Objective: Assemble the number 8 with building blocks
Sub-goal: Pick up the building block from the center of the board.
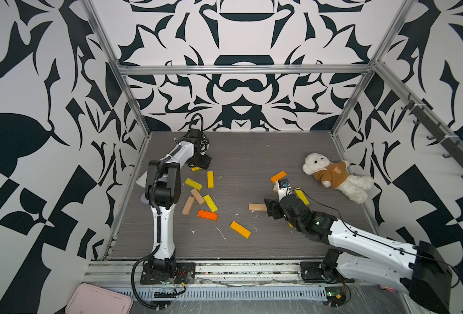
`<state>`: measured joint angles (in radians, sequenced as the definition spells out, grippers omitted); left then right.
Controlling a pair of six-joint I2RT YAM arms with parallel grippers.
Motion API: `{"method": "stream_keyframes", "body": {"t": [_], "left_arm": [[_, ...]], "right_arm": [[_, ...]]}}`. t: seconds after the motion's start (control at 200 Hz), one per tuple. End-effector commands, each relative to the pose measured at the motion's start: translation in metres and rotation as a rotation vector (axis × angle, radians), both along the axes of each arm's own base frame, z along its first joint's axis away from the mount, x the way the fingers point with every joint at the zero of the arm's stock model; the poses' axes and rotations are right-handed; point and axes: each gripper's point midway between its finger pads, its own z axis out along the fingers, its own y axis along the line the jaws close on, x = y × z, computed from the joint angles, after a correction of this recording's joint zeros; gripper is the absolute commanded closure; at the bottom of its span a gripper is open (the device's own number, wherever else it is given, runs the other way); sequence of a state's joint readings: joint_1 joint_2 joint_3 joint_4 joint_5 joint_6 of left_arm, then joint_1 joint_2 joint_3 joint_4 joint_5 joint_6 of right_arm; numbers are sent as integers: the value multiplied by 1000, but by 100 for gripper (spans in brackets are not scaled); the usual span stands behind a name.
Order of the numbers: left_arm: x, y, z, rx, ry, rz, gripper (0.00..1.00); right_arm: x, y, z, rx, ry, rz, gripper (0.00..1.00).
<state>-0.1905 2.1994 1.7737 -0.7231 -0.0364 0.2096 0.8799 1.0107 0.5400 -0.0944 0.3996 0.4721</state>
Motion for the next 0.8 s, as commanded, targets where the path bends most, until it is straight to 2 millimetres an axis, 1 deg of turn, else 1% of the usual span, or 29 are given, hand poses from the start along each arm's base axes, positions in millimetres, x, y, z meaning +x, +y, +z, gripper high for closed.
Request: {"method": "stream_keyframes", "body": {"t": [0.0, 0.21, 0.37, 0.62, 0.795], "left_arm": [[0, 0, -7, -20, 38, 4, 22], [9, 5, -12, -20, 43, 35, 22], [12, 6, -15, -8, 45, 45, 25], [8, 2, -22, -38, 74, 54, 31], [0, -1, -25, -53, 88, 36, 30]], "right_arm": [[1, 0, 11, 20, -26, -7, 19], [0, -2, 15, 13, -28, -9, 19], [0, -3, 15, 8, -27, -8, 19], [1, -1, 14, 5, -17, -7, 19], [1, 0, 13, 5, -15, -7, 19]]}}
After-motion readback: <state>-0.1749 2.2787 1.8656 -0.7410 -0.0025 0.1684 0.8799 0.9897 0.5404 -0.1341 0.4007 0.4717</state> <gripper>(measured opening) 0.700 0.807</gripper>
